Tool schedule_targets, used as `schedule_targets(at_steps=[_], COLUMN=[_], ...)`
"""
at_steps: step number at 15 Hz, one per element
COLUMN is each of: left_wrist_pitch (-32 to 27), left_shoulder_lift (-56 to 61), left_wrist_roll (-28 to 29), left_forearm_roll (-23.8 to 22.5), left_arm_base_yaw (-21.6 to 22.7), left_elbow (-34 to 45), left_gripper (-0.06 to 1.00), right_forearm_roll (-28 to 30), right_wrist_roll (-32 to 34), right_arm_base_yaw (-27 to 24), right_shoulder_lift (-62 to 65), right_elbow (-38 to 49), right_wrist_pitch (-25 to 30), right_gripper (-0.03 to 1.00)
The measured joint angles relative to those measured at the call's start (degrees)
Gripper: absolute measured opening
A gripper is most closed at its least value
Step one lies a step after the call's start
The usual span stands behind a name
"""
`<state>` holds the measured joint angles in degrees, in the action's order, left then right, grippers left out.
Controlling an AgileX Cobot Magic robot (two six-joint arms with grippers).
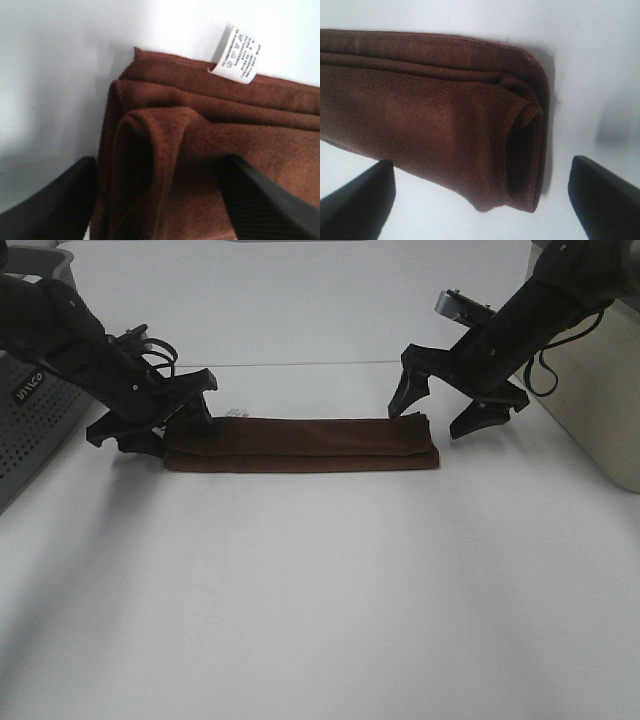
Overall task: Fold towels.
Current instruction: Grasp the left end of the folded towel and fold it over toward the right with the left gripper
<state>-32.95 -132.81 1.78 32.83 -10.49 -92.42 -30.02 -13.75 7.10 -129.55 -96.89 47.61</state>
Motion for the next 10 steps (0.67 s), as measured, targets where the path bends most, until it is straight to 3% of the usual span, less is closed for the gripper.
schedule_targets(at_steps=[2, 4, 5, 7, 10], left_wrist_pitch=[0.97, 1.26, 1.2, 0.11, -2.23], left_shoulder_lift=[-0.63, -0.8, -0.8, 0.17, 5.84], left_wrist_roll=[-0.23, -0.17, -0.17, 0.4, 6.53], left_forearm_roll=[0.69, 0.63, 0.29, -3.61, -15.81], left_arm_base_yaw=[-0.11, -0.11, -0.11, -0.34, -0.4], left_elbow=[0.0, 0.0, 0.0, 0.0, 0.0], left_gripper=[0.46, 0.14, 0.06, 0.06, 0.06], right_forearm_roll=[0.0, 0.0, 0.0, 0.0, 0.0], right_wrist_roll=[0.0, 0.0, 0.0, 0.0, 0.0], right_arm_base_yaw=[0.0, 0.0, 0.0, 0.0, 0.0], right_shoulder_lift=[0.0, 0.0, 0.0, 0.0, 0.0], right_elbow=[0.0, 0.0, 0.0, 0.0, 0.0], right_wrist_pitch=[0.0, 0.0, 0.0, 0.0, 0.4], right_gripper=[0.87, 0.87, 0.87, 0.87, 0.87])
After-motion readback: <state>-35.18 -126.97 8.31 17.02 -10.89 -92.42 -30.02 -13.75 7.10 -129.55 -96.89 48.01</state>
